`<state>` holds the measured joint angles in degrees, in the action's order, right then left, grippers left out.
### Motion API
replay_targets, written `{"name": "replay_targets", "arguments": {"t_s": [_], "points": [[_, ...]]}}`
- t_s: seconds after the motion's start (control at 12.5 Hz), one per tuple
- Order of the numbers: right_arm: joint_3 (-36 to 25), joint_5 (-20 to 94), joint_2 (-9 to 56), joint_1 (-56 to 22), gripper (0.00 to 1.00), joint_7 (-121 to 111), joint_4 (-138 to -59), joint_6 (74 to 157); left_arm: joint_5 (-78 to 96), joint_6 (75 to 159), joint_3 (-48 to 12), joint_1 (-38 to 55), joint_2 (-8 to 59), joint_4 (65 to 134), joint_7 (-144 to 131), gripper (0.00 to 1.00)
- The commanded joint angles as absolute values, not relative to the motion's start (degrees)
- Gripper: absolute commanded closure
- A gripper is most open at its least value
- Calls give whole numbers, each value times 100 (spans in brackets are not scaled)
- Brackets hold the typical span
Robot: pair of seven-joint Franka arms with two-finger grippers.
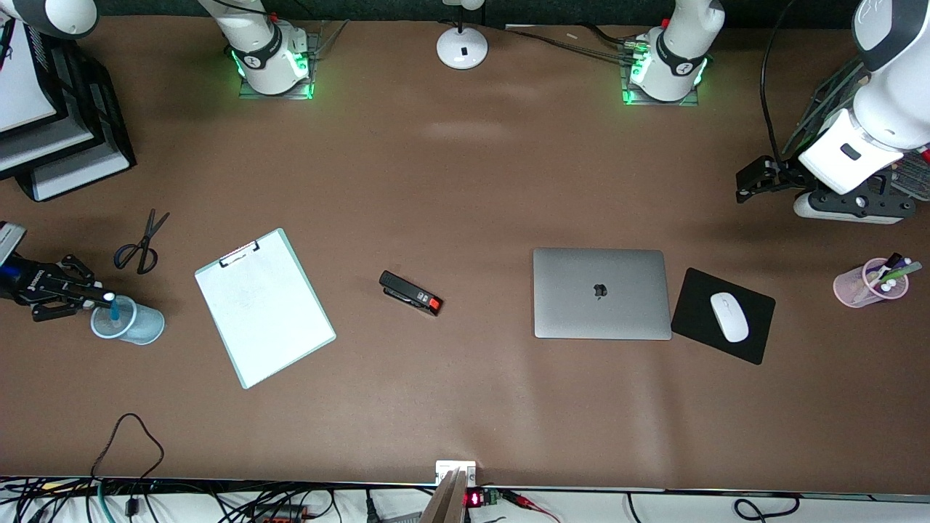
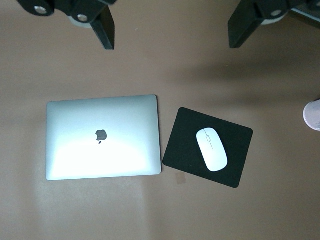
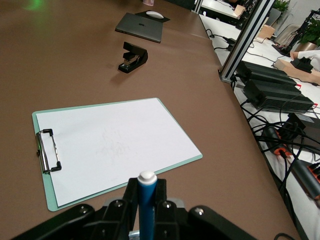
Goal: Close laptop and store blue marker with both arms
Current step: 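Lower the blue marker into the light-blue cup and open the right gripper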
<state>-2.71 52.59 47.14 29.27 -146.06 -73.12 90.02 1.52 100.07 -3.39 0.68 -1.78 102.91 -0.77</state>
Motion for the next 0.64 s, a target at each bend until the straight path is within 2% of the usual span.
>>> {"name": "replay_targets", "arguments": {"t_s": [0.0,0.56], "points": [[-237,5186,4852,2944,99,-14713,-7146,9079,202,9853,-431,-35,-123,10134,44,0],[-237,5194,4957,2953,99,-14959,-7146,9439,202,9844,-431,-35,-123,10134,44,0]]}}
